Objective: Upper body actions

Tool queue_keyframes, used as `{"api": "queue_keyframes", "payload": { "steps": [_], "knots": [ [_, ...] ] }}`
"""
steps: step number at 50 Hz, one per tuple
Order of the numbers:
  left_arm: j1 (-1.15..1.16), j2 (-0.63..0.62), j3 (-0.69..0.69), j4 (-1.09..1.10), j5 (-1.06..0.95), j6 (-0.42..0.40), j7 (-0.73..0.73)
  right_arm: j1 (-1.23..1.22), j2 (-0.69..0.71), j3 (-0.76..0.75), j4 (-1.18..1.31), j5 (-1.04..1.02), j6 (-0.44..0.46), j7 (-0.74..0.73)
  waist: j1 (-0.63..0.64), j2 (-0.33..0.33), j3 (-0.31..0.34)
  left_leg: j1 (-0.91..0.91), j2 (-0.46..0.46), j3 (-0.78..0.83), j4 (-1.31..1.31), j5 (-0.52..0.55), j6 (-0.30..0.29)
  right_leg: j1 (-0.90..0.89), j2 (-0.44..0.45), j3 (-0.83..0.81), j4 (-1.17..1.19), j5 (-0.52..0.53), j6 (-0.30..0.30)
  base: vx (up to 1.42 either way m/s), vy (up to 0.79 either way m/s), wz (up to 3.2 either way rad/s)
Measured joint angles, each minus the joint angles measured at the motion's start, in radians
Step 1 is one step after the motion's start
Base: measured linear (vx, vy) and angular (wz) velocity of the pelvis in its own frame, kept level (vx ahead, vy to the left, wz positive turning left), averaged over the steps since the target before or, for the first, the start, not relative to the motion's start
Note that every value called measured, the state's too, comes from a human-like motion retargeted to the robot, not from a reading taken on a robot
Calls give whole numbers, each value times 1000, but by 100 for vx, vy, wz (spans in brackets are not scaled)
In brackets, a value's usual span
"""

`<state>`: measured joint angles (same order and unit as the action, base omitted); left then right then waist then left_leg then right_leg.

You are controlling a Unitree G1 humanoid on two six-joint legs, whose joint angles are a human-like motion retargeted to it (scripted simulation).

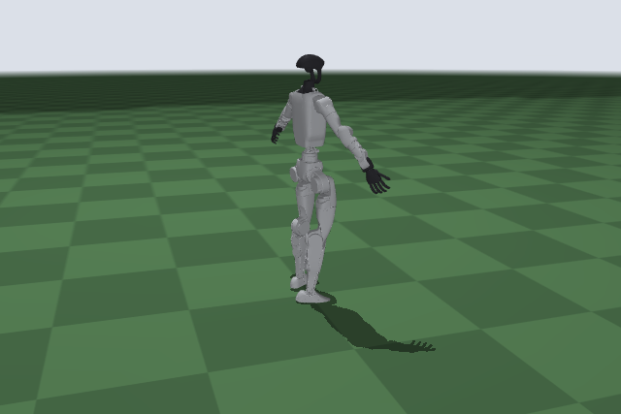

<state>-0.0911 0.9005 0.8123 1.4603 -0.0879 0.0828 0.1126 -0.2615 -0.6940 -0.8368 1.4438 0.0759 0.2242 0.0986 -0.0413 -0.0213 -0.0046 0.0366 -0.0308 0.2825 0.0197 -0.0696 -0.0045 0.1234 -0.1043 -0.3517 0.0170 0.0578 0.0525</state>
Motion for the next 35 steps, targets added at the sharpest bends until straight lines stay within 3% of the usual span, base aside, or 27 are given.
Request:
{"api": "queue_keyframes", "payload": {
  "steps": [4, 7, 10, 13, 18, 22, 25, 28, 30, 35],
  "knots": [
    [-104, 130, 51, -169, -31, -80, 95, -216, -123, 21, -222, 234, -34, -113, -4, 12, -15, -4, 0, -1, 2, -2, 0, -3, 0, -1, 0, -1, 1, -2, 6, 2],
    [-228, 216, 23, -350, -17, -164, 174, -368, -181, 173, -475, 251, -46, -222, -17, 12, -30, -11, -4, -10, 2, -2, -1, -7, -3, -11, 0, -4, 3, 0, 2, 21],
    [-361, 288, -75, -558, 52, -212, 259, -470, -256, 367, -729, 97, -48, -392, -29, 12, -50, -20, -6, -16, 1, -3, -1, -15, -4, -17, 0, -6, 4, 0, 0, 6],
    [-474, 365, -196, -762, 192, -229, 325, -567, -355, 544, -948, -182, -43, -629, -38, 18, -68, -25, -2, -12, -1, -6, -2, -23, 0, -12, 0, -8, 4, 4, 3, -7],
    [-679, 489, -517, -1115, 549, -219, 421, -774, -552, 871, -1290, -591, -141, -1001, -44, 22, -104, -28, -1, -9, -3, -11, -3, -32, 2, -9, 0, -11, 4, 10, 2, -7],
    [-920, 590, -822, -1355, 934, -170, 439, -1032, -727, 1189, -1566, -818, -138, -1081, -43, 14, -120, -27, -3, -13, -5, -13, -4, -31, 2, -12, 0, -14, 5, 6, 0, 4],
    [-1128, 611, -1049, -1451, 1182, -149, 552, -1266, -770, 1426, -1728, -944, -97, -1143, -44, 15, -125, -21, -3, -14, -6, -15, -4, -25, 4, -13, -1, -17, 6, 4, 0, 1],
    [-1187, 555, -1100, -1361, 1133, -192, 593, -1292, -760, 1451, -1657, -892, -182, -1253, -31, 19, -121, -17, -2, -14, -7, -16, -3, -23, 5, -11, 0, -17, 6, 0, 0, 0],
    [-1178, 515, -1064, -1249, 1051, -192, 585, -1242, -752, 1400, -1525, -818, -220, -1274, -21, 21, -116, -18, -1, -12, -7, -17, -3, -26, 6, -9, 1, -16, 6, 0, 0, 0],
    [-957, 462, -714, -853, 832, -110, 567, -907, -674, 1037, -981, -599, -205, -1150, -21, 10, -135, -42, -2, -13, -7, -16, -6, -51, 0, -11, 0, -15, 8, -3, 0, 4]
  ]
}}
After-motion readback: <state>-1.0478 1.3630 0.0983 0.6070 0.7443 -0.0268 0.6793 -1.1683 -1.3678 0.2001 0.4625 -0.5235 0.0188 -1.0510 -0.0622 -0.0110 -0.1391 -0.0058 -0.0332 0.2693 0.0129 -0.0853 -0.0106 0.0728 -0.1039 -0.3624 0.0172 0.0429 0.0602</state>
